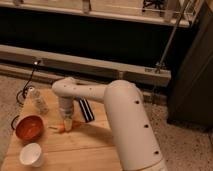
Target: Drag the pepper across the table
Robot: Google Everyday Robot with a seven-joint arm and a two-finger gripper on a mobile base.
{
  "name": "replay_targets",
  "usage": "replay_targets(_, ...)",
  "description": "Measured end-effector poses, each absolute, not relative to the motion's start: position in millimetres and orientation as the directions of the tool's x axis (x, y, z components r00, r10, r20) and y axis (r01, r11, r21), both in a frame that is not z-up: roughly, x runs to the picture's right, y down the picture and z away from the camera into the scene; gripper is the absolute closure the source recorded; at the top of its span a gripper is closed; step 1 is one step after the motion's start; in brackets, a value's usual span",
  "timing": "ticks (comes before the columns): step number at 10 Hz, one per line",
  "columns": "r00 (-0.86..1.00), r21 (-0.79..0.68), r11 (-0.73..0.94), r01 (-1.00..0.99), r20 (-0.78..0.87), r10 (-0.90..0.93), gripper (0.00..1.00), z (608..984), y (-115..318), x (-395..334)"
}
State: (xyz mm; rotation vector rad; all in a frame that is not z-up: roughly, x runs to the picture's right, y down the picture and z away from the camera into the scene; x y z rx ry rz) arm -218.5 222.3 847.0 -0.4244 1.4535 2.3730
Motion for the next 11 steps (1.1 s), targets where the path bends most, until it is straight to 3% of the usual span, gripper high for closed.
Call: replay_targets(11, -0.967, 0.877, -0.411, -0.25, -0.251, 0.052, 1.0, 826.4, 269.6, -95.5)
